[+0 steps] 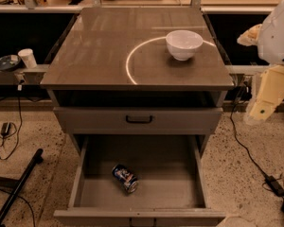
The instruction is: Pick pepsi can from middle drawer and place on counter
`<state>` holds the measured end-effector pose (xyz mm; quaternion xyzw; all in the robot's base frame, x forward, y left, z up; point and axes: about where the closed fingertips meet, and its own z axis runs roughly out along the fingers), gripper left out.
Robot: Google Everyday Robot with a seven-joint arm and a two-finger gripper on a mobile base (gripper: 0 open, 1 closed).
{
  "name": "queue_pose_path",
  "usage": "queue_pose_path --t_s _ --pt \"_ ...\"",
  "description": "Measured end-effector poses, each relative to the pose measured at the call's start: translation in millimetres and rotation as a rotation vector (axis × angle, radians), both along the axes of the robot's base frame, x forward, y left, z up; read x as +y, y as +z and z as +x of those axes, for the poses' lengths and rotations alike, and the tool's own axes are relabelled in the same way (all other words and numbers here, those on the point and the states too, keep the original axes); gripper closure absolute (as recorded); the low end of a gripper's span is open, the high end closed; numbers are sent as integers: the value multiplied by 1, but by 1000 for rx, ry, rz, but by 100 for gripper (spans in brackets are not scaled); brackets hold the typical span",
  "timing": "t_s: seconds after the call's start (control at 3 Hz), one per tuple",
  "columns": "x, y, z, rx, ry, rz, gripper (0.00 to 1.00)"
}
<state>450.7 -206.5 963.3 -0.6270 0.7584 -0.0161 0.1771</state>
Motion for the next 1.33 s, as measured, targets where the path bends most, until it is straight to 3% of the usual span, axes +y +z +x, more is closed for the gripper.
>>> queue_pose_path --t_s 1.33 --pt "2 -99 -28 84 -40 25 0"
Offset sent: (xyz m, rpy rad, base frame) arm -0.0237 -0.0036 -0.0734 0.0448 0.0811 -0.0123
